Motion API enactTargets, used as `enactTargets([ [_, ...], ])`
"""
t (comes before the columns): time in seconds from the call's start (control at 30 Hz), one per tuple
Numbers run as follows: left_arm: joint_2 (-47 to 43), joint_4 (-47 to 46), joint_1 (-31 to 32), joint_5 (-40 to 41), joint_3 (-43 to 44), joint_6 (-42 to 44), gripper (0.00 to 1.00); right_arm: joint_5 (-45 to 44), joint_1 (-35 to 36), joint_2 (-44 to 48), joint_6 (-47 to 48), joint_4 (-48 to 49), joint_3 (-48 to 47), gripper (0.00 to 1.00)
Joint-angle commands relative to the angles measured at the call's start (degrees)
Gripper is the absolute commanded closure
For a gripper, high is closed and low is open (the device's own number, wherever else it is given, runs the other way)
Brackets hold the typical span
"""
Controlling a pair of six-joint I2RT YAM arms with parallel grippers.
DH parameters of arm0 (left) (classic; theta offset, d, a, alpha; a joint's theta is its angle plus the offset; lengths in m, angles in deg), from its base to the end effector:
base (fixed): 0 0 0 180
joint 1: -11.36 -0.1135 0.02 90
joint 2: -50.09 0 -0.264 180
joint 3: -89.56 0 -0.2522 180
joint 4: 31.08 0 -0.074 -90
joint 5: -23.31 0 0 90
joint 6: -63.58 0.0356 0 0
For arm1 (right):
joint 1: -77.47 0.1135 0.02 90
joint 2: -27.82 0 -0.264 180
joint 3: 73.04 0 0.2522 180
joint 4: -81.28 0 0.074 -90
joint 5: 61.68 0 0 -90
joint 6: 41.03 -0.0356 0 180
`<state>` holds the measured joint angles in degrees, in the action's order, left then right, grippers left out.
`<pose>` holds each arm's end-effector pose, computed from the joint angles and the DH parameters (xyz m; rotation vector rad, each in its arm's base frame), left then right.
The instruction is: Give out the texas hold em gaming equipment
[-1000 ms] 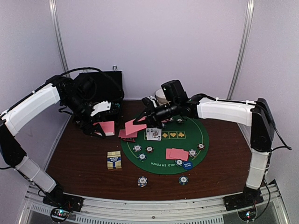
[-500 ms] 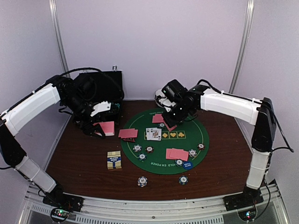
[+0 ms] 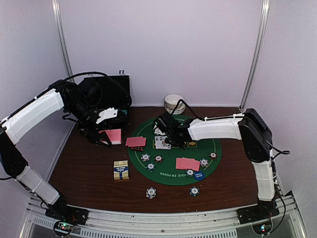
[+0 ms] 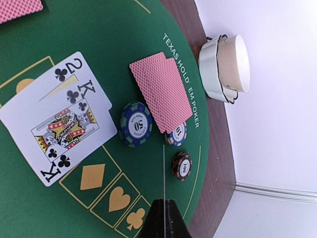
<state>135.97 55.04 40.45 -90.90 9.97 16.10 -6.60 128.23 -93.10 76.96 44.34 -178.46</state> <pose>0.2365 -0.1483 0.3391 1.6729 2.1570 -0.5294 0.3078 0.3446 0.1908 -1.2863 1.9604 -0.5624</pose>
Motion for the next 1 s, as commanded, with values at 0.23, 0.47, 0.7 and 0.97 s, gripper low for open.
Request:
enactTargets([
  [0.23, -1.1, -0.8, 0.0, -0.4, 0.3, 0.3, 0.78, -4.4, 1.3, -7.0, 8.5, 7.3, -0.3, 0.99],
  [0.47, -1.2, -0.8, 0.0, -0.3, 0.1, 0.3, 0.78, -0.2, 2.6, -6.3, 4.8, 3.3, 0.3, 0.62],
  [0.7, -1.3, -0.8, 0.0, -0.6, 0.2, 0.1, 0.78, 1.0, 2.9, -4.2, 3.8, 1.8, 1.2, 0.47],
  [0.97, -1.7, -0.8, 0.0, -0.8, 0.0, 0.1, 0.78, 2.3, 2.9, -1.3, 1.2, 0.4, 1.5, 0.25],
])
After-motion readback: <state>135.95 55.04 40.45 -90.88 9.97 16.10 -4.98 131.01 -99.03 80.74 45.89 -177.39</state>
